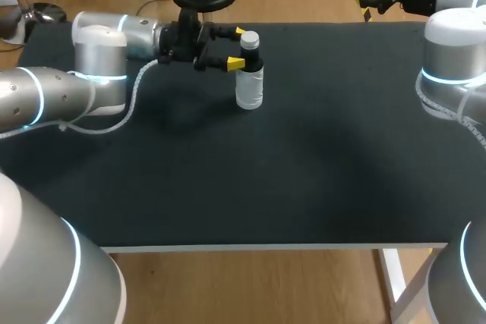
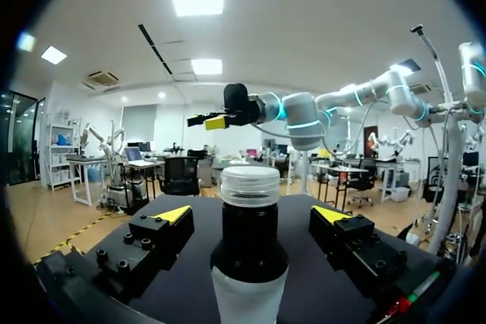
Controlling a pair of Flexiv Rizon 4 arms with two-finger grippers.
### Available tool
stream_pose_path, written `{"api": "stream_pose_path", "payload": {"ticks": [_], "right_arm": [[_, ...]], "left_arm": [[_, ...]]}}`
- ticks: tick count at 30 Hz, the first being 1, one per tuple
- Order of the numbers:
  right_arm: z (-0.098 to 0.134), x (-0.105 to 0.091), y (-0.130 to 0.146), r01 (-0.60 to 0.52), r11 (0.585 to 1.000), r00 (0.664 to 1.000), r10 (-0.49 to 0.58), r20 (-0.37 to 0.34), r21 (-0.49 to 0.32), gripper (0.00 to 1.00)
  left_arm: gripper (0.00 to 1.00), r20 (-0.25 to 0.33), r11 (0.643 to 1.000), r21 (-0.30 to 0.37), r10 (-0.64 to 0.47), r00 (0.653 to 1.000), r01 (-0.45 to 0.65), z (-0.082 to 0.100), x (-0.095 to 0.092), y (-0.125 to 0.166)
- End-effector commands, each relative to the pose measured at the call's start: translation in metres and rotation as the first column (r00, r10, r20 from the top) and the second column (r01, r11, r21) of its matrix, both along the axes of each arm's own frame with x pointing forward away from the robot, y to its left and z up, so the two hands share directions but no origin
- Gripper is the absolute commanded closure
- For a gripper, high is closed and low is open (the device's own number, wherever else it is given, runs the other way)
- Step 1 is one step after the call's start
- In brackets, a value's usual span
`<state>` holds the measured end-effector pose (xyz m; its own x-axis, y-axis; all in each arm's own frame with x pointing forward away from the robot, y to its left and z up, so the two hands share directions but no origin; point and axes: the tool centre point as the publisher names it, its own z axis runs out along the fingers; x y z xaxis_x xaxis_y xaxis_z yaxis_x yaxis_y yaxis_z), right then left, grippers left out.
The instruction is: Unscrew the bottle cap
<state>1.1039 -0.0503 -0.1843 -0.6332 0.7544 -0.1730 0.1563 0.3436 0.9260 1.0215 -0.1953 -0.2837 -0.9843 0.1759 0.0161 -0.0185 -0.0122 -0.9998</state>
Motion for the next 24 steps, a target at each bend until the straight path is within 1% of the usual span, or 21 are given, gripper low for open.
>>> {"api": "stream_pose_path", "payload": {"ticks": [1, 10, 24], "right_arm": [[0.0, 0.0, 0.0, 0.0, 1.0, 1.0, 0.0, 0.0, 0.0, 0.0], [0.0, 0.0, 0.0, 0.0, 1.0, 1.0, 0.0, 0.0, 0.0, 0.0], [0.0, 0.0, 0.0, 0.0, 1.0, 1.0, 0.0, 0.0, 0.0, 0.0]], "left_arm": [[0.0, -0.005, 0.999, -0.007, -0.045, 0.999, 0.045, -0.005, 0.007, -0.008], [0.0, -0.01, 0.998, -0.004, -0.069, 0.998, 0.069, -0.007, 0.007, -0.019], [0.0, 0.0, 0.997, -0.004, -0.082, 0.997, 0.082, -0.004, 0.005, -0.019]]}}
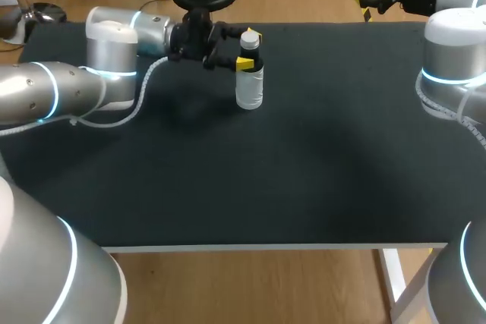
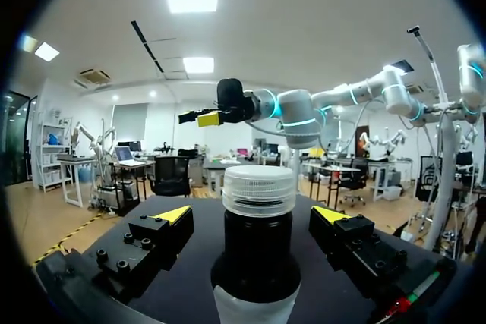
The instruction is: Unscrew the bottle cap
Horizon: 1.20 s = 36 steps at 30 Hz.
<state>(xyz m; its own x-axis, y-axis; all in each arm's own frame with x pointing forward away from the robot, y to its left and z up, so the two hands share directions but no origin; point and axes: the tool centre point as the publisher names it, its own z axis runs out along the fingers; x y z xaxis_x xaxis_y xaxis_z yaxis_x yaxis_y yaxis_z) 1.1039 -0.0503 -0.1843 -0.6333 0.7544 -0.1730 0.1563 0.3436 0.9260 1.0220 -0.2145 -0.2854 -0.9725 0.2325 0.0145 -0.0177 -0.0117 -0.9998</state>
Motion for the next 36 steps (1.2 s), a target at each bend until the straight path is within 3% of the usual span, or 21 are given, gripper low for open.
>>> {"api": "stream_pose_path", "payload": {"ticks": [1, 3, 4, 6, 10, 22, 36], "right_arm": [[0.0, 0.0, 0.0, 0.0, 1.0, 1.0, 0.0, 0.0, 0.0, 0.0], [0.0, 0.0, 0.0, 0.0, 1.0, 1.0, 0.0, 0.0, 0.0, 0.0], [0.0, 0.0, 0.0, 0.0, 1.0, 1.0, 0.0, 0.0, 0.0, 0.0], [0.0, 0.0, 0.0, 0.0, 1.0, 1.0, 0.0, 0.0, 0.0, 0.0], [0.0, 0.0, 0.0, 0.0, 1.0, 1.0, 0.0, 0.0, 0.0, 0.0], [0.0, 0.0, 0.0, 0.0, 1.0, 1.0, 0.0, 0.0, 0.0, 0.0], [0.0, 0.0, 0.0, 0.0, 1.0, 1.0, 0.0, 0.0, 0.0, 0.0]], "left_arm": [[0.0, -0.001, 1.0, -0.004, -0.025, 1.0, 0.025, -0.002, 0.005, 0.0], [0.11, 0.0, 1.0, -0.004, -0.027, 1.0, 0.027, -0.001, 0.005, 0.0], [0.44, 0.002, 1.0, -0.004, -0.028, 1.0, 0.028, -0.001, 0.005, 0.0], [0.71, 0.004, 1.0, -0.004, -0.03, 1.0, 0.03, 0.0, 0.005, -0.001], [1.0, 0.007, 0.999, -0.004, -0.033, 0.999, 0.033, 0.001, 0.005, -0.002], [1.0, 0.035, 0.999, -0.003, -0.034, 0.999, 0.034, 0.009, 0.006, 0.001], [1.0, 0.046, 0.999, -0.021, -0.029, 0.999, 0.03, 0.004, 0.007, 0.004]]}}
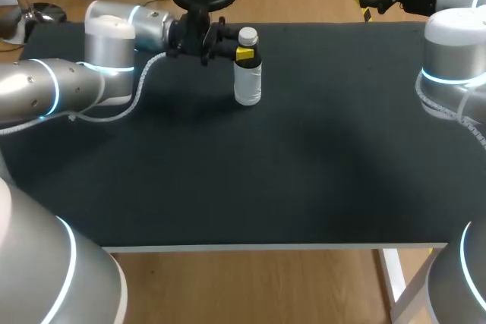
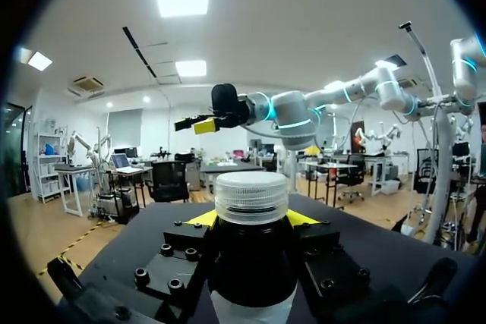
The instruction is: Unscrew the bottle cap
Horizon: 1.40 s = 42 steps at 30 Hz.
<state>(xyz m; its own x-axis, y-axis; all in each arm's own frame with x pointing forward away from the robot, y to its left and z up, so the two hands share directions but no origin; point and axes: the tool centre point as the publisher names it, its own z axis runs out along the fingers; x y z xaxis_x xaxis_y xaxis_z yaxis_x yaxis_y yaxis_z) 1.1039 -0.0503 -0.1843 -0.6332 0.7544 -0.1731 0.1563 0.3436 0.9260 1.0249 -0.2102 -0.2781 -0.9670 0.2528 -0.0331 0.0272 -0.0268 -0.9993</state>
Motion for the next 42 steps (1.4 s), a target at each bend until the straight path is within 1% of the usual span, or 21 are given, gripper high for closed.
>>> {"api": "stream_pose_path", "payload": {"ticks": [1, 32, 34, 37, 39, 41, 42], "right_arm": [[0.0, 0.0, 0.0, 0.0, 1.0, 1.0, 0.0, 0.0, 0.0, 0.0], [0.0, 0.0, 0.0, 0.0, 1.0, 1.0, 0.0, 0.0, 0.0, 0.0], [0.0, -0.002, 0.007, -0.05, 0.997, 0.999, 0.05, -0.001, 0.054, 0.0], [0.0, -0.004, 0.017, -0.1, 0.987, 0.995, 0.099, 0.018, 0.124, 0.0], [-0.002, -0.012, 0.026, -0.134, 0.981, 0.991, 0.132, 0.021, 0.142, 0.0], [-0.003, -0.018, 0.034, -0.161, 0.969, 0.987, 0.157, 0.032, 0.189, 0.0], [-0.004, -0.02, 0.038, -0.171, 0.966, 0.985, 0.168, 0.032, 0.194, 0.0]], "left_arm": [[1.0, 0.001, 1.0, -0.008, -0.009, 1.0, 0.009, -0.003, 0.004, 0.0], [1.0, 0.009, 1.0, -0.012, -0.008, 1.0, 0.008, -0.002, 0.004, 0.001], [1.0, 0.009, 1.0, -0.012, -0.008, 1.0, 0.008, -0.002, 0.004, 0.001], [1.0, 0.009, 1.0, -0.012, -0.008, 1.0, 0.008, -0.002, 0.004, 0.001], [1.0, 0.009, 1.0, -0.012, -0.008, 1.0, 0.008, -0.002, 0.004, 0.001], [1.0, 0.009, 1.0, -0.012, -0.008, 1.0, 0.008, -0.002, 0.004, 0.001], [1.0, 0.009, 1.0, -0.012, -0.008, 1.0, 0.008, -0.002, 0.004, 0.001]]}}
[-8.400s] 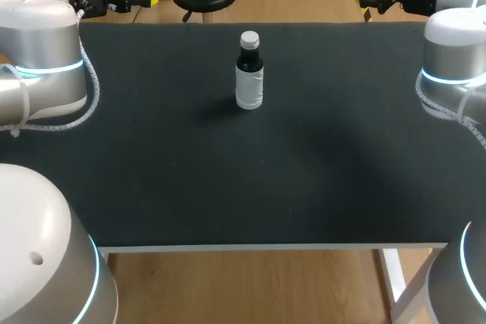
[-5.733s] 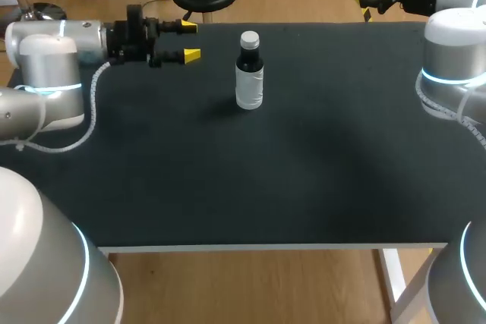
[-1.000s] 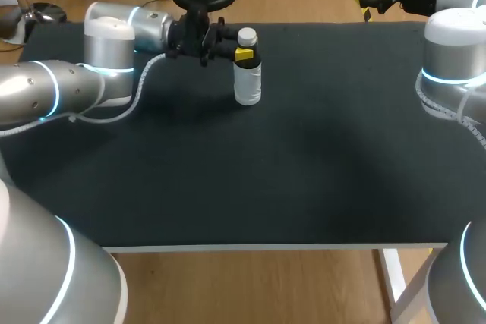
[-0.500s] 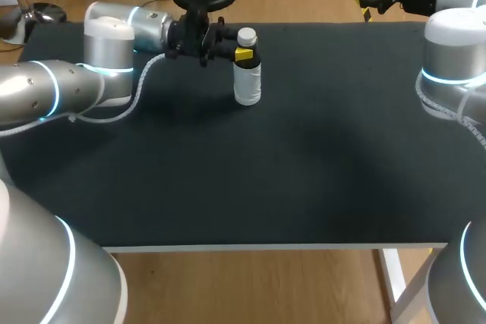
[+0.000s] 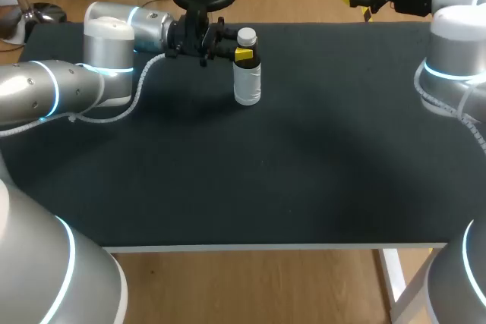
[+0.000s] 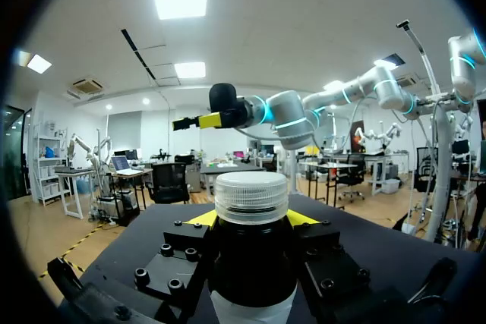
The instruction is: Unscrew the bottle cap
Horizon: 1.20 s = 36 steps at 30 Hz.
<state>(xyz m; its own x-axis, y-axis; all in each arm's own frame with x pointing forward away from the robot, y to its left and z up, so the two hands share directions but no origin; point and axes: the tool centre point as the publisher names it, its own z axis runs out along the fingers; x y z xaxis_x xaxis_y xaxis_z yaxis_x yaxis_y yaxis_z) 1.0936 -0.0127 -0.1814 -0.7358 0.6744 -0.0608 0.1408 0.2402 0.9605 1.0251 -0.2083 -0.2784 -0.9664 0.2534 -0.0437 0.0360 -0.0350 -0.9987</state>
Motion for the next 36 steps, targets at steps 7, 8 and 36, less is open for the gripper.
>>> {"api": "stream_pose_path", "payload": {"ticks": [7, 8, 36], "right_arm": [[-0.011, -0.024, 0.03, -0.072, 0.995, 0.996, 0.069, 0.053, 0.063, 0.0], [-0.012, -0.027, 0.034, -0.075, 0.995, 0.996, 0.071, 0.057, 0.066, 0.0], [-0.047, -0.089, 0.144, -0.361, 0.923, 0.93, 0.368, -0.023, 0.135, 0.0]], "left_arm": [[1.0, 0.0, 1.0, -0.004, -0.007, 1.0, 0.007, -0.002, 0.003, 0.0], [1.0, 0.0, 1.0, -0.004, -0.007, 1.0, 0.007, -0.002, 0.003, 0.0], [1.0, 0.0, 1.0, -0.004, -0.007, 1.0, 0.007, -0.002, 0.003, 0.0]]}}
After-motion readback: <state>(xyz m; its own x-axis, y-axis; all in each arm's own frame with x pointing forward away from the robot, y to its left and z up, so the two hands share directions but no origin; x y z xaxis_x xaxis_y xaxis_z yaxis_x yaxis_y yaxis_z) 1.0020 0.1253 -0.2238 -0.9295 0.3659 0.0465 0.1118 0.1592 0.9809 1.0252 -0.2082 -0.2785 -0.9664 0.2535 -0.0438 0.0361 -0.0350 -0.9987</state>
